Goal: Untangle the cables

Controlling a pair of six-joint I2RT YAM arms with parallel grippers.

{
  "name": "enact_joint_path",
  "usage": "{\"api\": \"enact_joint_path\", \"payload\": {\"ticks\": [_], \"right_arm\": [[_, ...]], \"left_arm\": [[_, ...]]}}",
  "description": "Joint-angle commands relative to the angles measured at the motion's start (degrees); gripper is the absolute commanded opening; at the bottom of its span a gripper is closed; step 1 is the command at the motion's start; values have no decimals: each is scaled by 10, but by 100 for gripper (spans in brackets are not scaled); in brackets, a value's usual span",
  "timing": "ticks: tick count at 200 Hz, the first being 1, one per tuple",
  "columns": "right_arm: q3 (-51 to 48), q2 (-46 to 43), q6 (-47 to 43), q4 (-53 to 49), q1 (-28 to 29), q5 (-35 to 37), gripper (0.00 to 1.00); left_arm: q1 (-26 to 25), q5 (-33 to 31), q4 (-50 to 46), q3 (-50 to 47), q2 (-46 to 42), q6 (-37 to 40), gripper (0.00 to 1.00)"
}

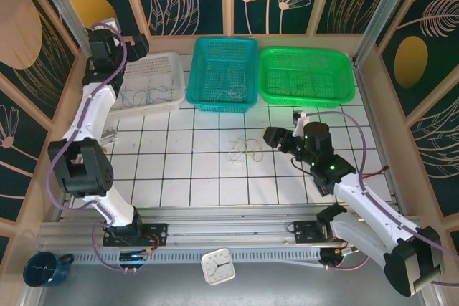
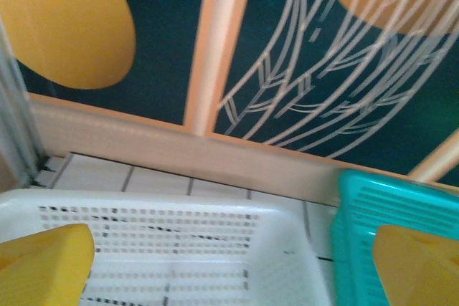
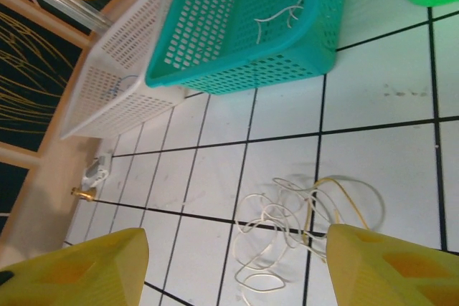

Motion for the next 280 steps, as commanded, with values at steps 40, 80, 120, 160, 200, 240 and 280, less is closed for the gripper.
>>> {"api": "enact_joint_path", "payload": {"ticks": [40, 80, 120, 160, 200, 240, 280], "right_arm": [[26, 60, -59, -26, -5, 47, 66], [38, 136, -87, -40, -3, 50, 63], [42, 219, -99, -50, 9, 79, 58], [73, 302, -107, -70, 61, 141, 54], [108, 365, -107, -80, 97, 193, 50], [118, 399, -102, -84, 102, 212, 42], [108, 415, -98, -72, 101, 213, 34]], "left_arm": [[-27, 148, 72, -179, -115, -130, 99], [-111, 156, 120, -302, -191, -183, 99], [-211, 121, 179, -415, -237, -240, 99], [-265, 97, 235, -481, -240, -284, 99], [-274, 105, 250, -490, -225, -293, 99], [-279, 106, 255, -489, -218, -293, 99], [-282, 104, 257, -491, -215, -291, 99]]}}
